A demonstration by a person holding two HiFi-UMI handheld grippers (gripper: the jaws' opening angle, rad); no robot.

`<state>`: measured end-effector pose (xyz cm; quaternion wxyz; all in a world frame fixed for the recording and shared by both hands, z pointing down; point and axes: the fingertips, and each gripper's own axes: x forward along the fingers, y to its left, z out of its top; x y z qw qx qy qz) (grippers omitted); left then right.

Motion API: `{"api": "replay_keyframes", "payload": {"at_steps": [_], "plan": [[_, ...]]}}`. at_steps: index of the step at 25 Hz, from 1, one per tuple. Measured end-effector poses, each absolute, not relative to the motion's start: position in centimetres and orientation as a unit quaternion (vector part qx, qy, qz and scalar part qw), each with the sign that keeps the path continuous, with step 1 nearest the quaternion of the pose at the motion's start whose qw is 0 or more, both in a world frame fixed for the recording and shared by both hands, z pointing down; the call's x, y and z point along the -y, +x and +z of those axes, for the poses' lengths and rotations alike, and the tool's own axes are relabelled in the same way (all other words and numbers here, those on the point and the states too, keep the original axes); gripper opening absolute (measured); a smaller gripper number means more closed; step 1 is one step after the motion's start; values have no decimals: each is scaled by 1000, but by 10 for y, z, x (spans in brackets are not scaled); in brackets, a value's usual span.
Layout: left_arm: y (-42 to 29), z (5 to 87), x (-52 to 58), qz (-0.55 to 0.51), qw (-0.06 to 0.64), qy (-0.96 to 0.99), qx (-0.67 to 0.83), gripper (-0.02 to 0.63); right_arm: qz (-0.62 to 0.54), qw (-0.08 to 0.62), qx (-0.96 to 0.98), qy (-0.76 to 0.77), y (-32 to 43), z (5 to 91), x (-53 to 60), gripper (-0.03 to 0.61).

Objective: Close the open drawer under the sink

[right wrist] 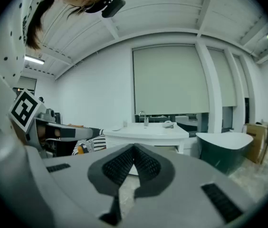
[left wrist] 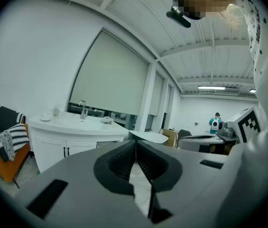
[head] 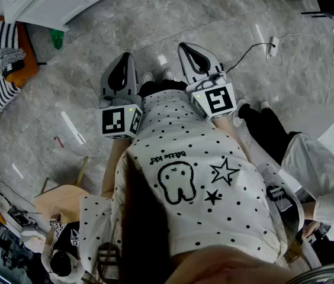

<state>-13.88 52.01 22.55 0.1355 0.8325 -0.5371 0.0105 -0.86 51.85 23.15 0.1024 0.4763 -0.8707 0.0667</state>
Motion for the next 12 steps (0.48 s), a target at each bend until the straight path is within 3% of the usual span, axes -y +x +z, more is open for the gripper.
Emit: {"api": "replay_keyframes", "payload": {"at_steps": [12], "plan": [[-105,220,-521,6,142,831,537,14,63,106,872,474,24,230,-522,12]]}}
